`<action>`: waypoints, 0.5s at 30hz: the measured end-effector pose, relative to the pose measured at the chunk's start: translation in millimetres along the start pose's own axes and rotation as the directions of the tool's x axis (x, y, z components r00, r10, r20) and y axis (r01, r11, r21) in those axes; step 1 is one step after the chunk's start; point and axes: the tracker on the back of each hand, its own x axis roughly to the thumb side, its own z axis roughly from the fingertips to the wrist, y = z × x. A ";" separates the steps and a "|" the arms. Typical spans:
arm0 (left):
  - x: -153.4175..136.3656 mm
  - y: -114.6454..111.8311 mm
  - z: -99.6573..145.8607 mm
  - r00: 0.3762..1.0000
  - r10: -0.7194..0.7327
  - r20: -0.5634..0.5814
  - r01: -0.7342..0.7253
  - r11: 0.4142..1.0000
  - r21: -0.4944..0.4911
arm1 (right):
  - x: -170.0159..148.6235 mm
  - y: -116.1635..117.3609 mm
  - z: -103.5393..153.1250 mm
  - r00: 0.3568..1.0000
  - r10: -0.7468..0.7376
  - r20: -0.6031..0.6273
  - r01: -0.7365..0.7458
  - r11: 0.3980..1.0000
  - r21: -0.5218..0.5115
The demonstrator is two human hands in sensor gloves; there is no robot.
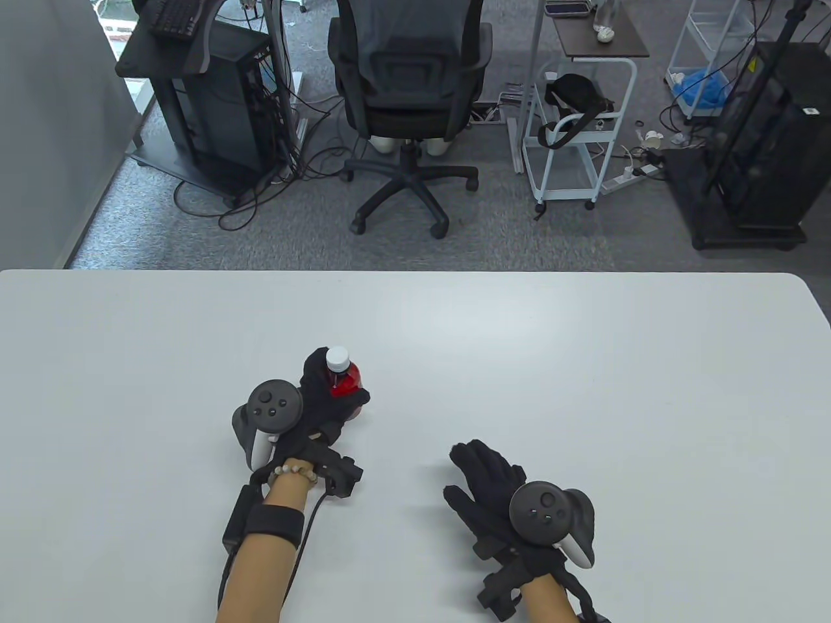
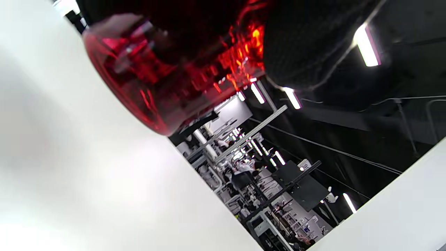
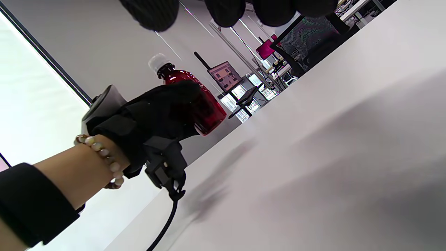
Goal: Squeeze empty plastic bottle to dent body
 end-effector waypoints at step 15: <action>-22.7 34.3 75.7 0.994 -0.063 -0.085 0.075 0.986 0.147 | 4.8 3.7 2.3 0.999 -0.034 0.042 0.033 0.999 0.040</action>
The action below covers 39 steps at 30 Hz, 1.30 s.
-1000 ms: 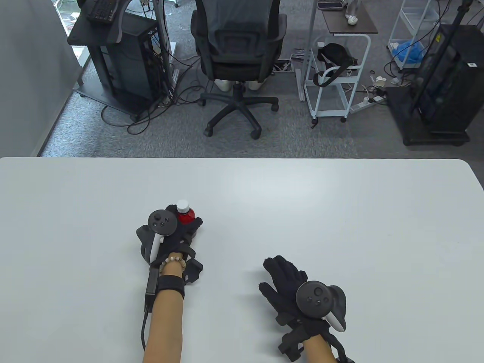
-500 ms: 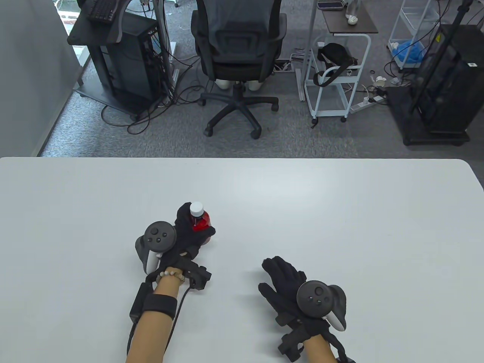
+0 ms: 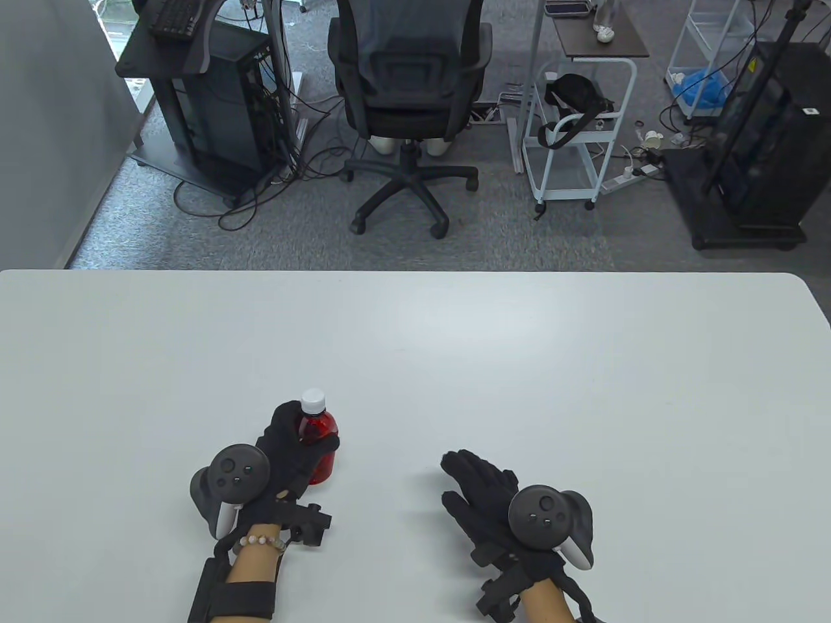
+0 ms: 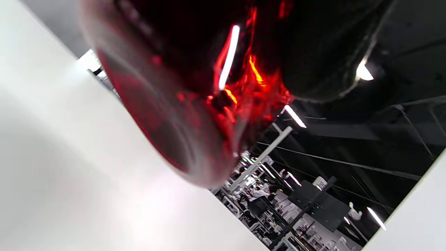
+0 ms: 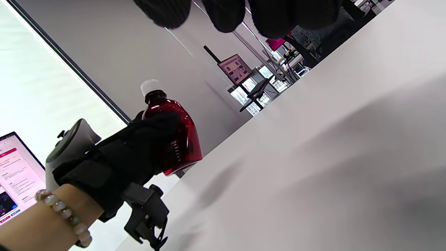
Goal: Squeeze empty plastic bottle to dent body
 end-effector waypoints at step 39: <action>59.6 -85.8 -64.6 0.970 -0.226 -0.095 0.181 0.923 -0.340 | -3.4 -4.3 -1.7 0.998 -0.047 -0.029 0.048 0.999 0.023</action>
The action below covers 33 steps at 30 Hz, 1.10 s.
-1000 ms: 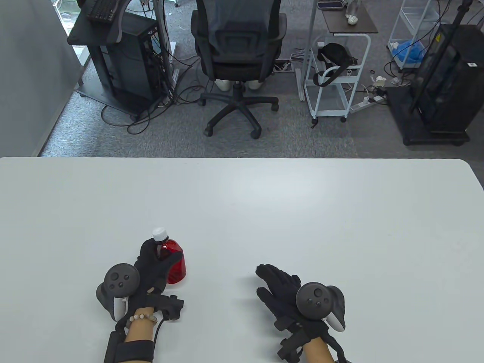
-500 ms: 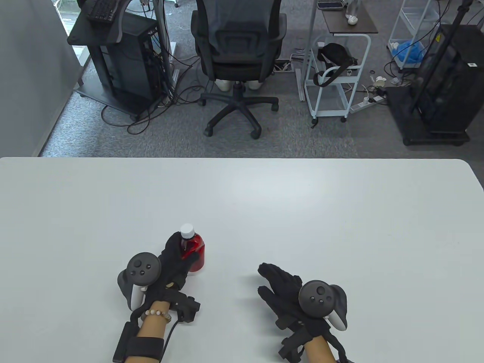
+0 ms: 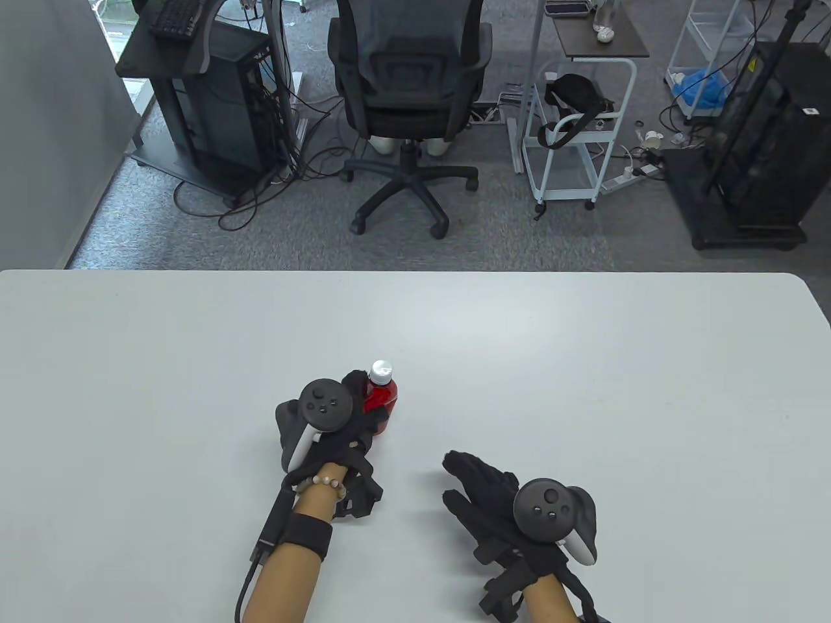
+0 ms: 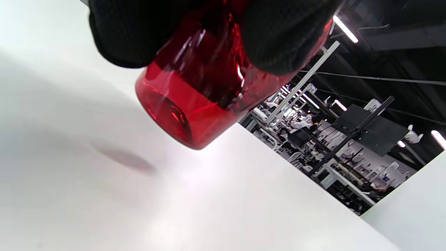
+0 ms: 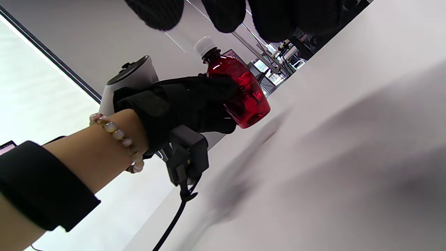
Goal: Squeeze empty plastic bottle to dent body
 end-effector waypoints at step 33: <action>-22.0 -7.8 33.9 0.993 0.118 0.031 -0.116 0.992 -0.048 | -1.0 -1.0 -0.3 1.000 0.002 0.001 -0.002 1.000 -0.005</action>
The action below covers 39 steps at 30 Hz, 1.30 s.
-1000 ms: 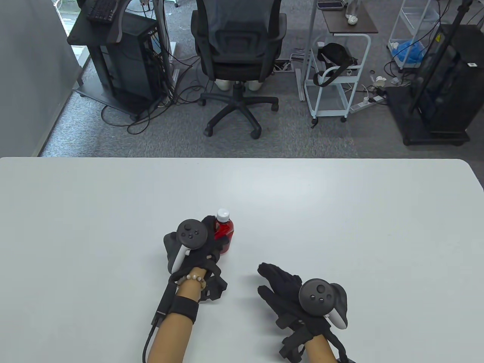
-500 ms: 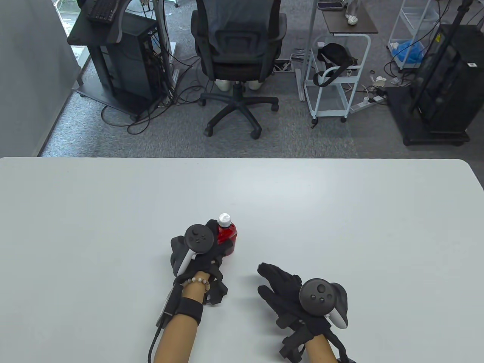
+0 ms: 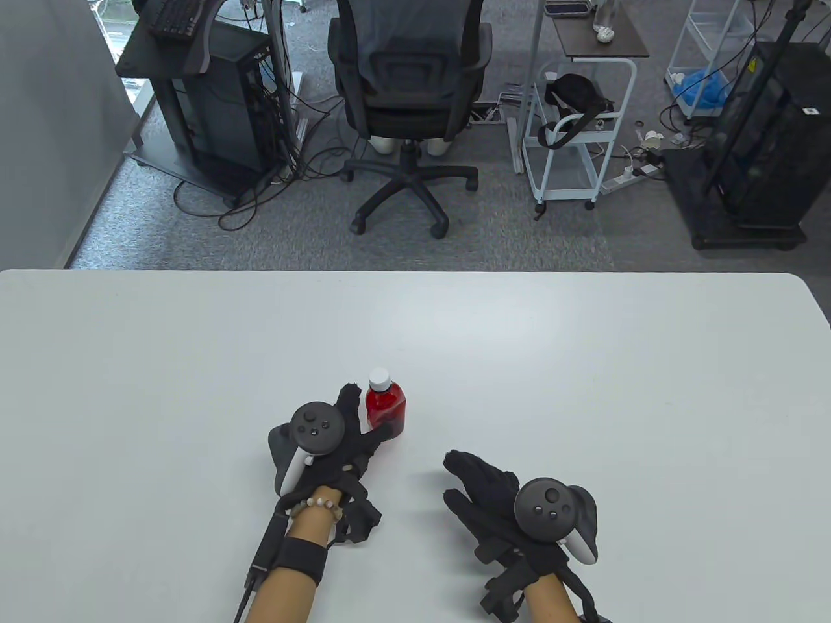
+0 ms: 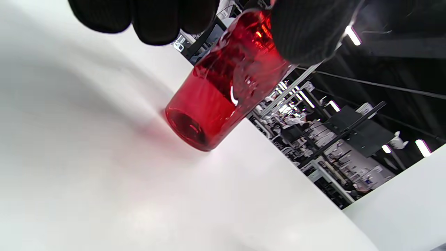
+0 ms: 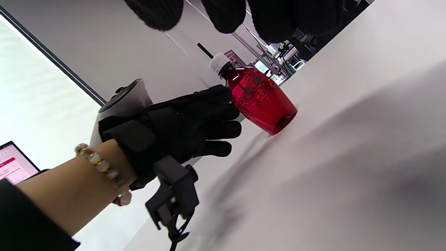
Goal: Squeeze empty plastic bottle to dent body
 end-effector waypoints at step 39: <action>-7.0 -6.1 57.1 0.991 -0.099 0.091 0.117 0.968 -0.221 | -9.9 8.3 2.6 0.975 0.175 -0.138 -0.176 0.984 0.008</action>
